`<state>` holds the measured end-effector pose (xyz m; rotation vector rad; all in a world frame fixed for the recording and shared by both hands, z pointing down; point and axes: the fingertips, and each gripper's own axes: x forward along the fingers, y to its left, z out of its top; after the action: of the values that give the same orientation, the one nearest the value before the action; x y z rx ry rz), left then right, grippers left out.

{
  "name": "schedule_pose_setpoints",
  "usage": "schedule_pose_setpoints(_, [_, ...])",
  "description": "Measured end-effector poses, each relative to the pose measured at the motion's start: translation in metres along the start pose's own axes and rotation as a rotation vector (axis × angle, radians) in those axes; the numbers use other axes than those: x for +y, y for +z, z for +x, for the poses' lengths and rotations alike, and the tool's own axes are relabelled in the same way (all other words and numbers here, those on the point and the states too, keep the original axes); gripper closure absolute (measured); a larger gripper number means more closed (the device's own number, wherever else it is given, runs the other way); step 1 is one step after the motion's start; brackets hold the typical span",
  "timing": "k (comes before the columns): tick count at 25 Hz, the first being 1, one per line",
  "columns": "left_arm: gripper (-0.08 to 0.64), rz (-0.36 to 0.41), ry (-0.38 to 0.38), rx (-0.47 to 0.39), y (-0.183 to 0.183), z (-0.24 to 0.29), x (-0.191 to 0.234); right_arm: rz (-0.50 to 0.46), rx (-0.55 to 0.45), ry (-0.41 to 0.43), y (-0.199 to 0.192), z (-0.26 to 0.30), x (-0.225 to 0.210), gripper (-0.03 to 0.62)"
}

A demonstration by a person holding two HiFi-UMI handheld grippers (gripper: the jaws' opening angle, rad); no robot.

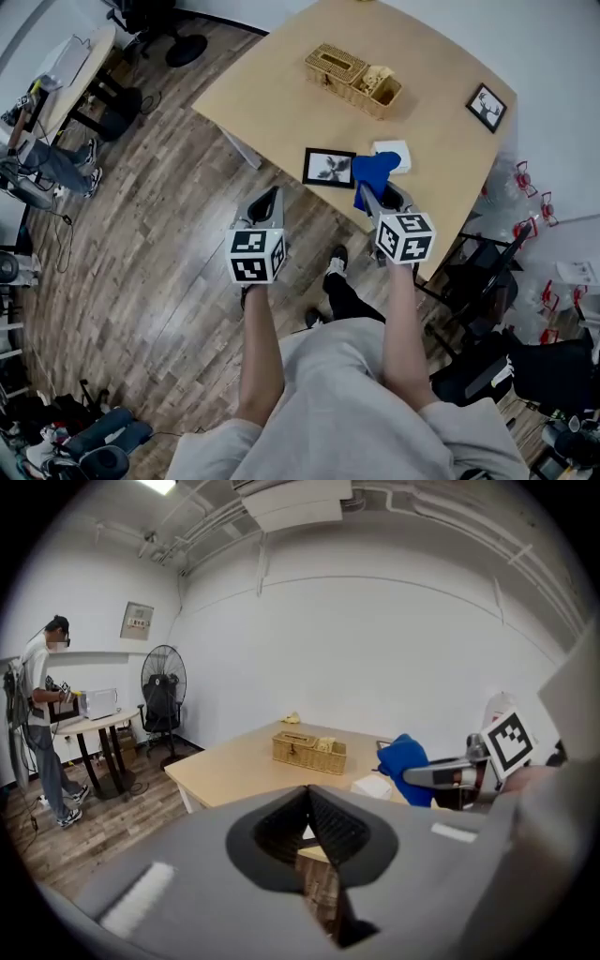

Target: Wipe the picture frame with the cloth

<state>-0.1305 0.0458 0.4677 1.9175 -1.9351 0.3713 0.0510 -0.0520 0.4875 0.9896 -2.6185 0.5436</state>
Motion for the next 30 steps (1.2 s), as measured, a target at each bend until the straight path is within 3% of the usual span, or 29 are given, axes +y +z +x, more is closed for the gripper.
schedule_pose_setpoints(17, [0.508, -0.085, -0.079, 0.199, -0.017, 0.127, 0.014, -0.081, 0.083, 0.062, 0.04, 0.11, -0.018, 0.486])
schedule_pose_setpoints(24, [0.508, -0.035, -0.121, 0.303, -0.041, 0.153, 0.013, -0.069, 0.112, 0.037, 0.039, 0.13, -0.029, 0.486])
schedule_pose_setpoints(30, [0.508, 0.009, -0.204, 0.427, -0.074, 0.173, 0.02, -0.027, 0.151, -0.016, 0.025, 0.151, -0.03, 0.486])
